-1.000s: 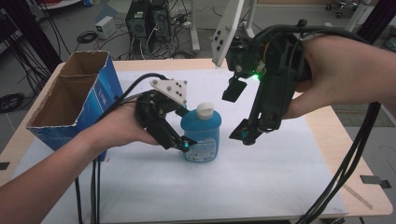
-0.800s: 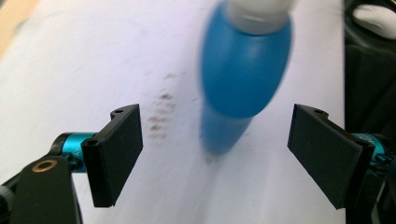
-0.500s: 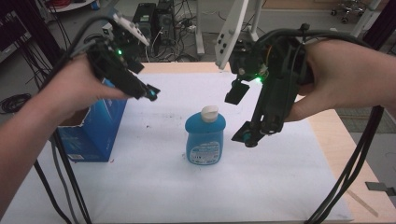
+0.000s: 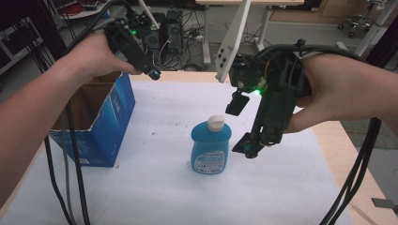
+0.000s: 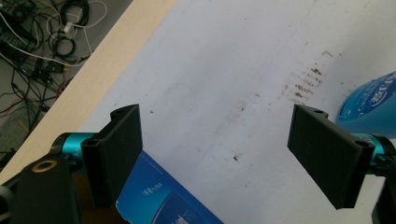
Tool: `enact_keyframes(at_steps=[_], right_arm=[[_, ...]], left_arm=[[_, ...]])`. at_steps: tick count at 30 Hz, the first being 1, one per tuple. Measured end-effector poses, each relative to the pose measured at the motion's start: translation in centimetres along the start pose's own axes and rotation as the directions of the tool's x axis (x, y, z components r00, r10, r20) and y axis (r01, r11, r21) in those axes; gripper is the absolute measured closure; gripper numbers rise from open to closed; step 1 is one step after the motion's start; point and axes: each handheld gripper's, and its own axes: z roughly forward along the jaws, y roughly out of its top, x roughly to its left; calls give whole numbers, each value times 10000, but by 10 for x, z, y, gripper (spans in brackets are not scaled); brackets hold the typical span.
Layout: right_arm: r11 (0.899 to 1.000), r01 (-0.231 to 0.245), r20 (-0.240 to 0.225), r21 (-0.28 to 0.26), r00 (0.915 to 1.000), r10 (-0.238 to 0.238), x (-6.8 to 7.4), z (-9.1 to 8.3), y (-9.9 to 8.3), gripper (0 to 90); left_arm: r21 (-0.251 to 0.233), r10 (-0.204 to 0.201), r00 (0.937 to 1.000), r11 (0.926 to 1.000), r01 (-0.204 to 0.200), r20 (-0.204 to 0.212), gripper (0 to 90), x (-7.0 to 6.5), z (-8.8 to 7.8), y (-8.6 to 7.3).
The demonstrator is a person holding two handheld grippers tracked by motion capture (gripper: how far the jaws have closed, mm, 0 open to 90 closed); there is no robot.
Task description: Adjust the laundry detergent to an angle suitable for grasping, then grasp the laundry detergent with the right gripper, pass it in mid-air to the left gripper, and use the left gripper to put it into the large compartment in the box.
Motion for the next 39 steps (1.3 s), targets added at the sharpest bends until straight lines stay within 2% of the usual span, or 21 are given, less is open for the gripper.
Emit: enact_keyframes(at_steps=[7, 15, 22, 25, 27, 30, 33, 39], right_arm=[[10000, 13, 31, 50, 10000, -13, 2, 0, 1, 177], [10000, -28, 151, -95, 9999, 29, 1, -3, -2, 177], [9976, -19, 398, -696, 9992, 47, -5, -12, -12, 177], [9904, -18, 558, -1381, 9984, 96, -11, -18, -22, 177], [9877, -82, 535, -1560, 9984, 167, -14, -20, -26, 176], [9736, -411, 765, -2246, 9953, 596, -26, -23, -45, 176], [9624, -428, 769, -2682, 9949, 657, -33, -22, -56, 177], [9355, -743, 702, -3454, 9920, 1047, -49, -8, -81, 176]], left_arm=[[299, 15, 10000, 9996, -16, 64, 182, 4, 9, 7], [196, 292, 9994, 9994, -295, 202, 181, -2, 6, 9], [294, 479, 9983, 9984, -489, 330, 182, -4, 5, 8], [396, 591, 9975, 9974, -607, 392, 181, -5, 6, 7], [424, 657, 9969, 9968, -675, 433, 181, -5, 6, 6], [459, 715, 9963, 9962, -736, 470, 181, -5, 5, 5], [384, 742, 9960, 9964, -762, 505, 181, -6, 3, 4], [431, 872, 9944, 9950, -899, 600, 181, -9, 1, 3]])
